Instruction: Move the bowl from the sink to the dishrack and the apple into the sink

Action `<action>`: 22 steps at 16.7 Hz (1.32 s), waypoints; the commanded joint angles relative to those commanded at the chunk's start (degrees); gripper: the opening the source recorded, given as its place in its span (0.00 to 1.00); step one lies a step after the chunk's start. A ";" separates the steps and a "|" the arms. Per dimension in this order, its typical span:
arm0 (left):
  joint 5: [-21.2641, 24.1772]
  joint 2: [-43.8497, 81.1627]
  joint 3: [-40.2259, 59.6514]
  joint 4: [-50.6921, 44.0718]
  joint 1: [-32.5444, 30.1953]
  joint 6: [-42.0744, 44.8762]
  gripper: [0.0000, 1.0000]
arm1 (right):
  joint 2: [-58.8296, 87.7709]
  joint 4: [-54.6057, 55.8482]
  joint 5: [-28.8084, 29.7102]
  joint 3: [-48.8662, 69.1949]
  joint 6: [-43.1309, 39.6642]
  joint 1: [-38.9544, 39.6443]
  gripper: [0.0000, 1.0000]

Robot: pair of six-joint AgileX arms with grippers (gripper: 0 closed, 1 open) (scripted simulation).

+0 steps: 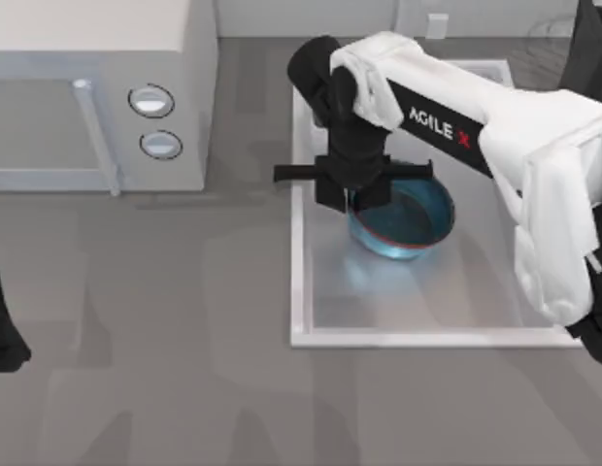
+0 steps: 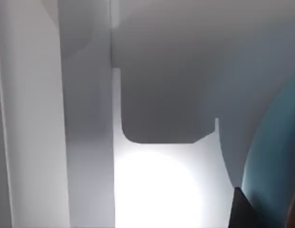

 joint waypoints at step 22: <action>0.00 0.00 0.00 0.00 0.00 0.00 1.00 | -58.78 -28.30 2.96 -33.37 25.38 25.50 0.00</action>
